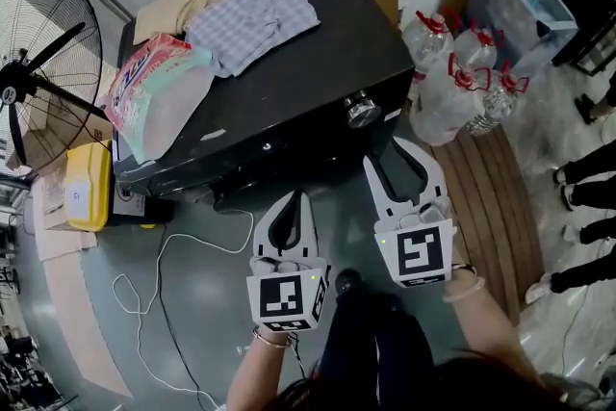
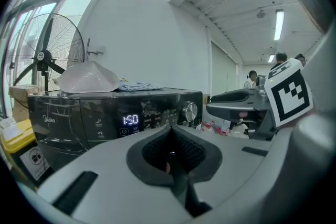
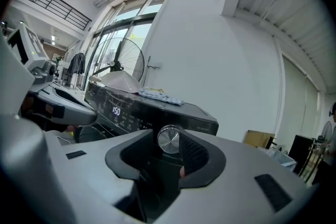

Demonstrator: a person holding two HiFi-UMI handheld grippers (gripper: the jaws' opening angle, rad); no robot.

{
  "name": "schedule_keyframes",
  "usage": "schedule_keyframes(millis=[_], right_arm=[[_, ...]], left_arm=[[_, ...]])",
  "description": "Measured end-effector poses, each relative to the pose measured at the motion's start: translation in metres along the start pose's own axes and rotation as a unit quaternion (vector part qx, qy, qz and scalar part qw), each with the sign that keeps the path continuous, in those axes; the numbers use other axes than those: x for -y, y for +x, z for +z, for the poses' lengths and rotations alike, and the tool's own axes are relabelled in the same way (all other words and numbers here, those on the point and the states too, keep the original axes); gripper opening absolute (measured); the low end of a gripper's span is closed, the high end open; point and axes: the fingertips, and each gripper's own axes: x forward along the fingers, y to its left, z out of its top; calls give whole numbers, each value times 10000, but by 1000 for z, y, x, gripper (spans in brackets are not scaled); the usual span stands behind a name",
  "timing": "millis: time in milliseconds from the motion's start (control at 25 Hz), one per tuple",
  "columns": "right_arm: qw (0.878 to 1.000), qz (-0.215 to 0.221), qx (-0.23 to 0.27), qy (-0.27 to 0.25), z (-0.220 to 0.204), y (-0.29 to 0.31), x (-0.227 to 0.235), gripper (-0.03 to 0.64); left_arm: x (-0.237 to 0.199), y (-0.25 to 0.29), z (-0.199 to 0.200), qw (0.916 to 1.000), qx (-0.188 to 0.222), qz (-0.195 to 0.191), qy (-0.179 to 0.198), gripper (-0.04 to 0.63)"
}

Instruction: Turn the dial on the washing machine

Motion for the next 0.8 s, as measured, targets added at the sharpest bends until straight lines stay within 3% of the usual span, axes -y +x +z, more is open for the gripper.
schedule_keyframes(millis=[560,800], right_arm=[[9990,-111,-212,-372,-32,54,5,288],[9979,-185,-337,-518,-38,69,9,299]], left_arm=[[-23,26,-27,9996,-14,188,-195,14],[-27,30,-31,9991,-24,245,-334,14]])
